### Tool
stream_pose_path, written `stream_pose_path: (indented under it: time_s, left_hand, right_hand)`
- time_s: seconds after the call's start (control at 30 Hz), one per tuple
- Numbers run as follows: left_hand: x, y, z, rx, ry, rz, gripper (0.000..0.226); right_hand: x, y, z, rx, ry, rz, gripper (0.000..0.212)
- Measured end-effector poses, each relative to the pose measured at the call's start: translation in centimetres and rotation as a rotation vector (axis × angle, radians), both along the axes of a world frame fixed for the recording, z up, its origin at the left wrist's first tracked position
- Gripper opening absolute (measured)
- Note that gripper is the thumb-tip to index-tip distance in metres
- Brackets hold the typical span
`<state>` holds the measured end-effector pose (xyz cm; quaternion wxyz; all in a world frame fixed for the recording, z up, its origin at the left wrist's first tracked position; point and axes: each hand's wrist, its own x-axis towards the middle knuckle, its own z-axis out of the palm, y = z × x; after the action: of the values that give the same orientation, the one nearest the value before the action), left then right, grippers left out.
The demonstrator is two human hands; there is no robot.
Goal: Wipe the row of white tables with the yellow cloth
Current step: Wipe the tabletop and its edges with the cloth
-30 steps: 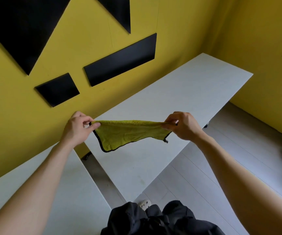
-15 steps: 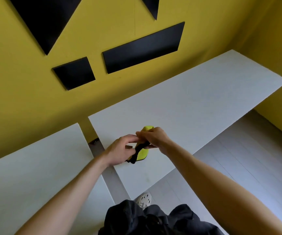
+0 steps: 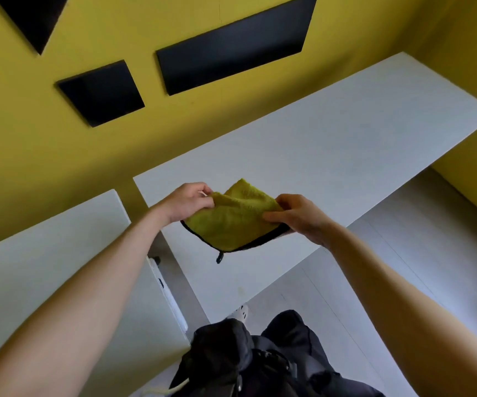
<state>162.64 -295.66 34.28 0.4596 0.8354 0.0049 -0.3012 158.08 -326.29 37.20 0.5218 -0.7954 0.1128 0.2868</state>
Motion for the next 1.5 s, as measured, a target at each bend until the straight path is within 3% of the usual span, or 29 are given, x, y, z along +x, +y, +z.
stream_pose_path:
  time_s: [0.07, 0.13, 0.17, 0.23, 0.3, 0.37, 0.5, 0.57, 0.63, 0.73, 0.8, 0.87, 0.97, 1.03, 1.1, 1.17, 1.4, 1.5]
  left_hand:
    - [0.4, -0.7, -1.9, 0.134, -0.025, -0.071, 0.022]
    - [-0.2, -0.7, -4.8, 0.340, -0.003, -0.186, 0.033]
    - [-0.7, -0.5, -6.3, 0.440, 0.001, -0.241, 0.039]
    - [-2.0, 0.0, -8.7, 0.528, -0.007, -0.235, 0.047]
    - [-3.0, -0.4, -10.6, 0.473, -0.009, -0.092, 0.053]
    - [-3.4, -1.6, -11.9, 0.395, 0.012, 0.076, 0.064]
    - [-2.4, -4.3, -12.6, 0.340, 0.041, 0.307, 0.088]
    - [-2.0, -5.2, -12.3, 0.372, 0.058, 0.264, 0.079]
    - [-2.3, -5.7, -12.0, 0.334, 0.045, 0.266, 0.064]
    - [-3.6, -5.6, -10.9, 0.247, -0.061, 0.270, 0.055]
    - [-4.6, -4.8, -10.4, 0.266, -0.092, 0.210, 0.066]
    - [-5.5, -3.2, -10.5, 0.359, -0.036, 0.097, 0.077]
    - [-5.9, -0.1, -9.9, 0.609, -0.010, -0.040, 0.084]
    - [-5.1, 1.7, -9.4, 0.740, -0.059, -0.113, 0.116]
    - [-3.6, 3.0, -9.5, 0.882, -0.064, -0.260, 0.157]
    - [-2.5, 3.3, -10.2, 0.946, -0.007, -0.340, 0.175]
    - [-2.3, 2.5, -11.1, 1.066, 0.004, -0.388, 0.183]
    - [-2.2, 2.3, -10.8, 1.039, 0.002, -0.384, 0.183]
  right_hand:
    - [-0.5, -1.7, -3.2, -0.293, 0.090, 0.099, 0.051]
    - [-1.8, -2.6, -6.6, -0.674, 0.080, 0.433, 0.072]
    - [-2.4, -2.6, -7.9, -0.758, 0.013, 0.556, 0.074]
    - [-2.8, -1.8, -10.1, -0.659, -0.163, 0.550, 0.054]
    - [-1.9, -0.3, -11.5, -0.538, -0.382, 0.409, 0.030]
    - [0.3, 1.3, -12.5, -0.521, -0.507, 0.231, 0.025]
    - [5.4, 3.6, -14.7, -0.588, -0.371, 0.124, 0.040]
    - [6.6, 4.3, -15.6, -0.611, -0.265, 0.221, 0.044]
    - [6.9, 4.4, -15.6, -0.635, -0.271, 0.293, 0.032]
    - [6.8, 2.8, -14.8, -0.634, -0.331, 0.112, 0.020]
    - [5.7, 1.6, -14.6, -0.667, -0.387, 0.025, 0.024]
    - [3.6, 1.2, -15.2, -0.701, -0.533, 0.096, 0.038]
    - [0.6, 1.6, -17.1, -0.723, -0.711, 0.447, 0.064]
    - [-0.6, 2.7, -18.6, -0.737, -0.707, 0.602, 0.079]
    - [-1.9, 4.4, -19.6, -0.789, -0.664, 0.622, 0.090]
    - [-3.4, 6.0, -20.2, -0.811, -0.646, 0.620, 0.091]
    - [-4.6, 6.5, -19.9, -0.680, -0.828, 0.894, 0.089]
    - [-3.7, 7.1, -20.4, -0.576, -0.887, 0.992, 0.077]
